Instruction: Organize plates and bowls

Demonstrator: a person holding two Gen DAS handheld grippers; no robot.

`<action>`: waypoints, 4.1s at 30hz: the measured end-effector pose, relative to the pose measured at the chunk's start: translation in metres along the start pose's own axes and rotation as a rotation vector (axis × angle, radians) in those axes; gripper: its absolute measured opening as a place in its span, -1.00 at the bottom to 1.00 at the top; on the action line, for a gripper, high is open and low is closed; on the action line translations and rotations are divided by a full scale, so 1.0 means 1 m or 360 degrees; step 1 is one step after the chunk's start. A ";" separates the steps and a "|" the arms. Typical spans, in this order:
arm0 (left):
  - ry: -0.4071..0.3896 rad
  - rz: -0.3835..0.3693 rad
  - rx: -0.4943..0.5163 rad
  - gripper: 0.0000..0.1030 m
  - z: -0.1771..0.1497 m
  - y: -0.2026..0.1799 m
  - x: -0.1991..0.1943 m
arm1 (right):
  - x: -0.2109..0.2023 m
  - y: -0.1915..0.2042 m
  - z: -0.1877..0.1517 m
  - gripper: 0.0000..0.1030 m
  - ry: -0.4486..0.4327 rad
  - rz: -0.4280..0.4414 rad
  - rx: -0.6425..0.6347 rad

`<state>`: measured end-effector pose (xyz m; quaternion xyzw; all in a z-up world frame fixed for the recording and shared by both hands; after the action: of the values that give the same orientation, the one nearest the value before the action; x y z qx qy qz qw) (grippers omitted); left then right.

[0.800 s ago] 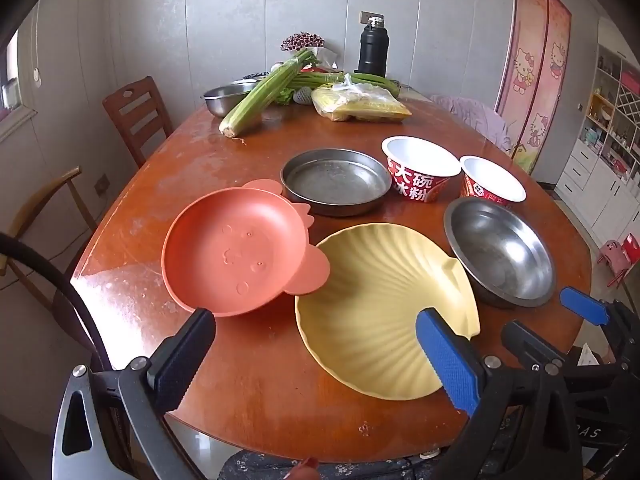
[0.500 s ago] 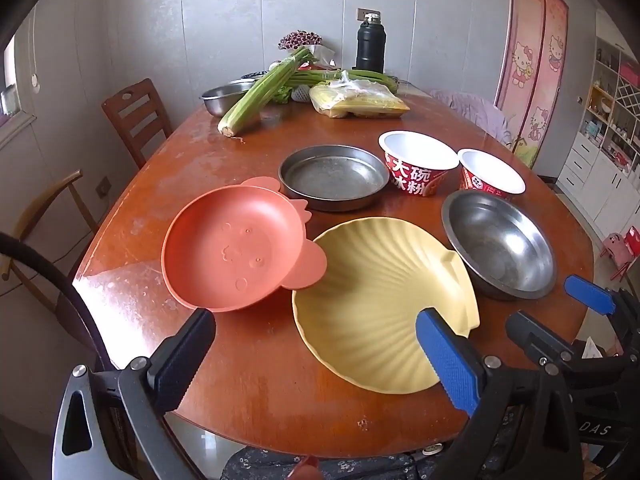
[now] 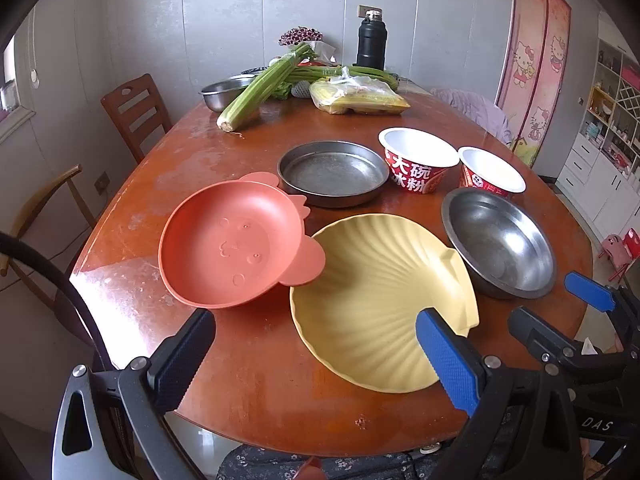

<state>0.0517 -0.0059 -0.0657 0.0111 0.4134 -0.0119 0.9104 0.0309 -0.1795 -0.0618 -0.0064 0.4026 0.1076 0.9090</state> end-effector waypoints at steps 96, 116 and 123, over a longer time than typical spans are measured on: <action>0.0352 -0.0049 -0.0570 -0.47 0.021 0.150 0.090 | 0.162 0.174 0.077 -0.42 0.0465 0.0299 -0.0567; 0.0315 0.0053 -0.0587 -0.47 0.056 0.205 0.113 | 0.162 0.207 0.075 -0.40 0.0549 0.0403 -0.0447; 0.0323 0.0038 -0.0584 -0.47 0.061 0.207 0.127 | 0.154 0.208 0.070 -0.37 0.0546 0.0427 -0.0392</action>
<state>0.1872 0.1974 -0.1191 -0.1489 0.4980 0.0755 0.8510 0.1409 0.0601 -0.1116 -0.0819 0.5322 0.2728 0.7973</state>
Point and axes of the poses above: each gripper's, at about its wrist camera, not at the fingertips, and x roughly the way its jaws point, y to its left, z to its top, the point moved 8 cm from there along x, roughly the way its jaws point, and after that the axes turned 3 degrees about x, right-handed, at the moved point
